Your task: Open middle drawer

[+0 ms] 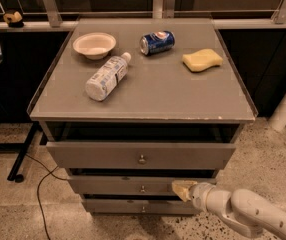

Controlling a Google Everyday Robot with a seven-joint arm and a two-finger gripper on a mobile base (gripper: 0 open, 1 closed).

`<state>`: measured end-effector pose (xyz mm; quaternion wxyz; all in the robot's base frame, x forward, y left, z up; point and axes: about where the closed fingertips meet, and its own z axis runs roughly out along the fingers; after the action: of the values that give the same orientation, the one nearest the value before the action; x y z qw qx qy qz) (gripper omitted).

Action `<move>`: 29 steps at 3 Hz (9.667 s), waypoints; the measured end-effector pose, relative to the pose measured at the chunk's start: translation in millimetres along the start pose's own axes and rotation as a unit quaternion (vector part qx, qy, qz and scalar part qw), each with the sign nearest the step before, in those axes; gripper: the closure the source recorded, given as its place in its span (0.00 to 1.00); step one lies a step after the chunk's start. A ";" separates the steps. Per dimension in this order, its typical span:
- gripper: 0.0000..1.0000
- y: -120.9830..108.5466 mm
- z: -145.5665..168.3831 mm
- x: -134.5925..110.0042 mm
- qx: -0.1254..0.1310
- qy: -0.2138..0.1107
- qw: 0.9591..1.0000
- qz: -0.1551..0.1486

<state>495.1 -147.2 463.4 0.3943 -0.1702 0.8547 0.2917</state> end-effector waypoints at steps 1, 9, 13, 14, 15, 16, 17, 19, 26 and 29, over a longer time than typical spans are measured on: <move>1.00 -19.9 11.0 -9.4 0.027 -0.023 0.999 0.015; 1.00 -98.7 21.1 -15.5 0.163 -0.065 0.982 0.062; 1.00 -95.1 3.1 -2.5 0.182 -0.012 0.981 0.061; 1.00 -91.1 8.3 5.8 0.170 0.024 0.984 0.042; 1.00 -90.3 7.3 17.4 0.165 0.047 0.984 0.043; 1.00 -90.2 4.0 22.2 0.164 0.055 0.984 0.051; 1.00 -88.8 -3.2 30.1 0.159 0.063 0.983 0.067; 1.00 -84.3 -17.8 46.5 0.147 0.078 0.982 0.092; 1.00 -49.4 -48.3 87.5 0.103 0.120 0.978 0.135; 1.00 -5.2 -15.1 103.2 0.035 0.193 0.978 0.066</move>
Offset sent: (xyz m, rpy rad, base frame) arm 0.0192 -0.0066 -0.0049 0.0057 -0.0167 -0.0621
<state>424.0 -167.0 389.5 0.2080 -0.1521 0.9338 0.2484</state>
